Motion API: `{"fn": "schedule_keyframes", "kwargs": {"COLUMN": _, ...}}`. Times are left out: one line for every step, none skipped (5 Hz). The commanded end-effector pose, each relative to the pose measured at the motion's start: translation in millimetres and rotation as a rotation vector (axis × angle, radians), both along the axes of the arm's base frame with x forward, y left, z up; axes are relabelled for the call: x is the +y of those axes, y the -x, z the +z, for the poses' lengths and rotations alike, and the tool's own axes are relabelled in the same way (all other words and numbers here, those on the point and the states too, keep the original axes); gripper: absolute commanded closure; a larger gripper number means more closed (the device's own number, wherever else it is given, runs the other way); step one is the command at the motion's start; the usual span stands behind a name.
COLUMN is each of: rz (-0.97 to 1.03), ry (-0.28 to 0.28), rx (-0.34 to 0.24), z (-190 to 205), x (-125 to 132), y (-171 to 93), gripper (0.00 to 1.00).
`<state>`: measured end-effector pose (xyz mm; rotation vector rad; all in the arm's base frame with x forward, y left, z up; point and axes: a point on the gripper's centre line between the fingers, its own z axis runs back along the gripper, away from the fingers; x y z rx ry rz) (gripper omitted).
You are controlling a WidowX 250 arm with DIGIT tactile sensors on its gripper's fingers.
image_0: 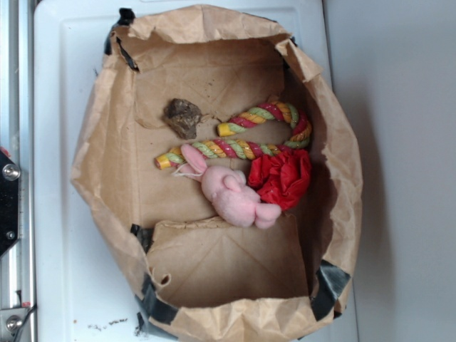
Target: Grab the rock.
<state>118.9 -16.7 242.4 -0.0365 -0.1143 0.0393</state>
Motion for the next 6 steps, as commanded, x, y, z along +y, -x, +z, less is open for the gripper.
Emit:
{"fn": "schedule_keyframes", "kwargs": {"rz": 0.000, "ry": 0.000, "rx": 0.000, "z": 0, "x": 0, "y": 0, "gripper": 0.00}}
{"fn": "schedule_keyframes", "kwargs": {"rz": -0.015, "ry": 0.028, "rx": 0.001, "z": 3, "x": 5, "y": -33, "gripper": 0.00}}
{"fn": "schedule_keyframes", "kwargs": {"rz": -0.004, "ry": 0.012, "rx": -0.032, "z": 5, "x": 12, "y": -57, "gripper": 0.00}}
{"fn": "schedule_keyframes", "kwargs": {"rz": -0.065, "ry": 0.002, "rx": -0.061, "z": 0, "x": 15, "y": -74, "gripper": 0.00}}
{"fn": "schedule_keyframes", "kwargs": {"rz": -0.121, "ry": -0.042, "rx": -0.134, "z": -10, "x": 18, "y": -91, "gripper": 0.00}}
{"fn": "schedule_keyframes", "kwargs": {"rz": -0.192, "ry": -0.051, "rx": -0.169, "z": -19, "x": 21, "y": -112, "gripper": 0.00}}
